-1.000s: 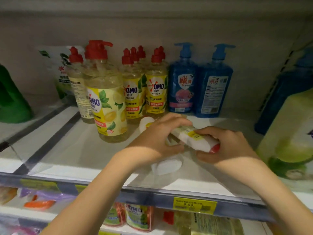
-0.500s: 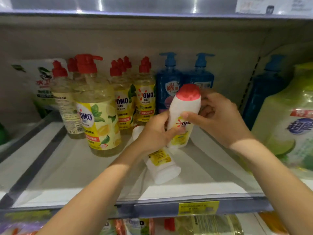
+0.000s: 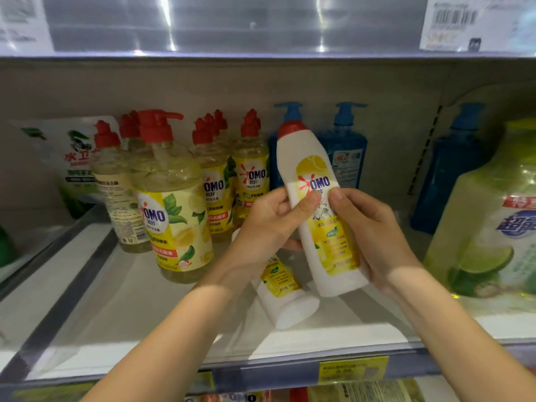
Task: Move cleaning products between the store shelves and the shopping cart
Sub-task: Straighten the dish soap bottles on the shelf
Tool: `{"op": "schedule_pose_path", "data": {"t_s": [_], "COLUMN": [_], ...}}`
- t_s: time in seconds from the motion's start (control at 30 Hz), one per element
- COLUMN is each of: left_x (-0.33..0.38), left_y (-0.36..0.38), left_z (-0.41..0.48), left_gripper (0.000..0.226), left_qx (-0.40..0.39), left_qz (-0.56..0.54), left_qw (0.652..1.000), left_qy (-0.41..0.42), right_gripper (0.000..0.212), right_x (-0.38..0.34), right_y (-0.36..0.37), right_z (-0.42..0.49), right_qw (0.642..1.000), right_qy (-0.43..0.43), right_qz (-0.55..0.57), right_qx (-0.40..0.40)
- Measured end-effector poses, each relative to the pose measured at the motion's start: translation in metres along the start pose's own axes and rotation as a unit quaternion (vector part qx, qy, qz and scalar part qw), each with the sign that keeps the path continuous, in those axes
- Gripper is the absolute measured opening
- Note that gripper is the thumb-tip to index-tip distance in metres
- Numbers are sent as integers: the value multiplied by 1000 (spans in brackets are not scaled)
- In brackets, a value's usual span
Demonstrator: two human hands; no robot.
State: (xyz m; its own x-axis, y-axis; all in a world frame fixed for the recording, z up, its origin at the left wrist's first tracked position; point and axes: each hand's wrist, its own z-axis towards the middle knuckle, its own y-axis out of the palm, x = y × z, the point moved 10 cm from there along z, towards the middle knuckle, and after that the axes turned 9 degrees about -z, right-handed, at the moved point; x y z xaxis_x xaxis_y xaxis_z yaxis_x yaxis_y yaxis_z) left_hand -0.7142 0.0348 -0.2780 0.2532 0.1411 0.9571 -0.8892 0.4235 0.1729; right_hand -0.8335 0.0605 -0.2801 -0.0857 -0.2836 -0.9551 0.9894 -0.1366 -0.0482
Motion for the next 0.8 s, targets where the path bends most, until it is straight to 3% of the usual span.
{"op": "schedule_pose_path", "data": {"t_s": [0.2, 0.4, 0.6, 0.8], "left_x": [5, 5, 21, 44], "left_y": [-18, -35, -41, -44], "left_z": [-21, -54, -101, -153], "left_gripper": [46, 11, 24, 28], "left_qx": [37, 83, 57, 67], "left_qz": [11, -17, -38, -29], "left_qw": [999, 996, 998, 997], "left_qy": [4, -11, 3, 27], "right_gripper": [16, 16, 16, 33], "right_x": [12, 7, -11, -40], "right_y": [18, 44, 67, 93], "right_z": [-13, -45, -87, -128], "right_qw": [992, 990, 993, 995], "right_qy": [81, 77, 66, 36], "right_qz": [78, 106, 95, 90], "right_qx": [62, 58, 29, -15]}}
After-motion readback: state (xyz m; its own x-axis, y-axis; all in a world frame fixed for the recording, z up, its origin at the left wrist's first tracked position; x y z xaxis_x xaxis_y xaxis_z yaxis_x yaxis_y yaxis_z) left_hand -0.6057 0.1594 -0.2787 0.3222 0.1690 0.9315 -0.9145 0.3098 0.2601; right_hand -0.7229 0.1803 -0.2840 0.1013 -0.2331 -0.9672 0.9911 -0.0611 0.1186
